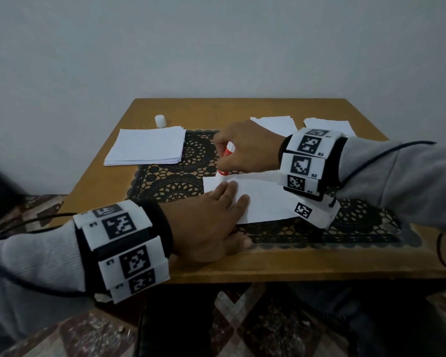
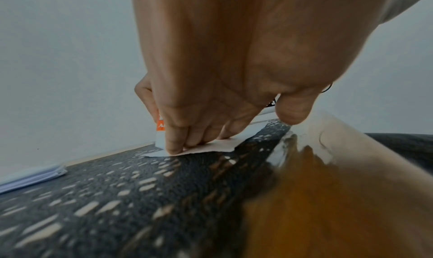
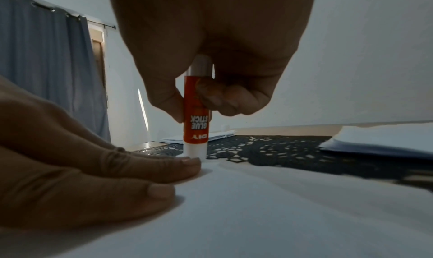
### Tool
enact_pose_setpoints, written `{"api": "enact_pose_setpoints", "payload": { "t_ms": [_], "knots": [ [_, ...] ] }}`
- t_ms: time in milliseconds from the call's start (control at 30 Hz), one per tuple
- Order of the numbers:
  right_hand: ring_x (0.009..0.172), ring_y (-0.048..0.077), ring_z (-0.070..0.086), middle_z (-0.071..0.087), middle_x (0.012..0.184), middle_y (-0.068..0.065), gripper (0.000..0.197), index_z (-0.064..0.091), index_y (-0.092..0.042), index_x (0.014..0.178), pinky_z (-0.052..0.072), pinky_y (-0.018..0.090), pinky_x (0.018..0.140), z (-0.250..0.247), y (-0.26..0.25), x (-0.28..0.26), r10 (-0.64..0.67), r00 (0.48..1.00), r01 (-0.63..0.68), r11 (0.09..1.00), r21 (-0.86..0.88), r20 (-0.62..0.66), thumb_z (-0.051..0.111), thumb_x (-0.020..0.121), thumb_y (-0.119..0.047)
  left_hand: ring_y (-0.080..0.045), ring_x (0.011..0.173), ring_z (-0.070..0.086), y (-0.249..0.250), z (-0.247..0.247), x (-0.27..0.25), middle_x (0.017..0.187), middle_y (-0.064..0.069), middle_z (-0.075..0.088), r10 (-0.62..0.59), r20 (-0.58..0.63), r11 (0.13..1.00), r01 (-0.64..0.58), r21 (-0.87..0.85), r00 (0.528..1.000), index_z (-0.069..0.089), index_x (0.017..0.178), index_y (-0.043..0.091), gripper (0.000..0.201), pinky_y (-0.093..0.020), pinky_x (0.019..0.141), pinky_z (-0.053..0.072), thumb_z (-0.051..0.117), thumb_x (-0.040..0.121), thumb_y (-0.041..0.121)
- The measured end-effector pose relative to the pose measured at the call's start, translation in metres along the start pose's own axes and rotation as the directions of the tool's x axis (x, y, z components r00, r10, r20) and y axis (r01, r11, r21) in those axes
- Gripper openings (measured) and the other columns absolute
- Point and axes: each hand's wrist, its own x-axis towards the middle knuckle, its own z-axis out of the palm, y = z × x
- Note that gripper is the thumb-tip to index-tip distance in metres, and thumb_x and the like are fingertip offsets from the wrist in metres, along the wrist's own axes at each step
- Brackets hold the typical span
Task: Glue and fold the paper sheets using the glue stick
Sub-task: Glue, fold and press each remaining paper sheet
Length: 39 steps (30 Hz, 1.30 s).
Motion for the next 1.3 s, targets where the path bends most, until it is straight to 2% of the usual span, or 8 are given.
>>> {"api": "enact_pose_setpoints", "payload": {
  "t_ms": [300,400,500,633,867,1000,1133,1300],
  "knots": [
    [0.079,0.019,0.058,0.062,0.079,-0.004,0.018,0.063,-0.011,0.076,0.048,0.036,0.07,-0.013,0.035,-0.028,0.119,0.993,-0.119,0.993,0.017,-0.017,0.072,0.077,-0.026,-0.024,0.146,-0.016,-0.002,0.001,0.003,0.156,-0.012,-0.023,-0.001,-0.017,1.0,0.001,-0.01,1.0,-0.016,0.15,0.018,0.08,-0.039,0.12,0.007,0.018,0.094,0.064],
    [0.08,0.015,0.054,0.06,0.081,-0.005,0.018,0.061,-0.015,0.073,0.043,0.031,0.067,-0.019,0.05,-0.036,0.163,0.986,-0.163,0.987,0.01,-0.027,0.073,0.077,-0.028,-0.025,0.147,-0.01,0.0,-0.001,0.004,0.157,-0.012,-0.018,-0.012,-0.028,1.0,0.012,0.002,1.0,-0.012,0.151,0.018,0.081,-0.041,0.119,0.011,0.018,0.093,0.065],
    [0.079,0.012,0.051,0.059,0.079,-0.007,0.019,0.06,-0.017,0.07,0.036,0.028,0.066,-0.025,0.062,-0.043,0.19,0.981,-0.191,0.981,-0.023,-0.039,0.073,0.076,-0.03,-0.029,0.145,0.012,0.001,-0.004,0.006,0.159,-0.015,0.006,0.004,-0.1,0.999,0.001,0.048,0.995,0.007,0.151,0.015,0.078,-0.046,0.115,0.026,0.019,0.092,0.065],
    [0.08,0.015,0.053,0.062,0.079,-0.004,0.018,0.063,-0.015,0.072,0.041,0.028,0.065,-0.032,0.069,-0.049,0.239,0.97,-0.241,0.968,-0.068,-0.037,0.072,0.077,-0.029,-0.023,0.12,0.042,-0.006,-0.016,0.015,0.133,-0.008,0.046,0.054,-0.233,0.996,-0.034,0.086,0.971,0.038,0.138,0.02,0.057,-0.044,0.101,0.041,0.028,0.096,0.056],
    [0.066,0.007,0.045,0.051,0.071,-0.013,0.017,0.063,-0.016,0.077,0.031,0.006,0.057,-0.058,0.054,-0.059,0.229,0.961,-0.253,0.955,-0.157,-0.157,0.068,0.08,-0.032,-0.021,0.12,0.039,-0.021,-0.03,0.032,0.128,-0.002,0.038,0.099,-0.234,0.992,-0.079,0.096,0.967,0.028,0.148,0.029,0.064,-0.037,0.101,0.04,0.057,0.092,0.039],
    [0.079,0.013,0.05,0.058,0.079,-0.008,0.018,0.062,-0.016,0.072,0.038,0.024,0.066,-0.041,0.055,-0.06,0.21,0.975,-0.216,0.974,-0.07,-0.077,0.068,0.078,-0.033,-0.02,0.113,0.042,-0.019,-0.038,0.04,0.11,0.002,0.037,0.095,-0.225,0.992,-0.074,0.1,0.97,0.029,0.149,0.029,0.07,-0.028,0.089,0.037,0.063,0.088,0.039],
    [0.076,0.011,0.052,0.058,0.083,-0.007,0.02,0.063,-0.012,0.077,0.026,0.025,0.084,-0.026,0.058,-0.061,0.244,0.965,-0.246,0.969,-0.008,-0.1,0.067,0.08,-0.031,-0.02,0.114,0.042,-0.018,-0.041,0.043,0.122,-0.001,0.042,0.096,-0.217,0.992,-0.074,0.106,0.972,0.029,0.149,0.029,0.071,-0.025,0.088,0.035,0.064,0.088,0.038],
    [0.069,0.006,0.048,0.06,0.086,-0.004,0.019,0.062,-0.011,0.078,0.028,0.017,0.063,-0.022,0.057,-0.064,0.236,0.967,-0.236,0.972,0.014,-0.095,0.067,0.081,-0.029,-0.02,0.115,0.041,-0.019,-0.039,0.043,0.112,0.0,0.038,0.094,-0.224,0.993,-0.075,0.09,0.97,0.03,0.149,0.03,0.071,-0.024,0.087,0.033,0.064,0.088,0.037]
  ]
}}
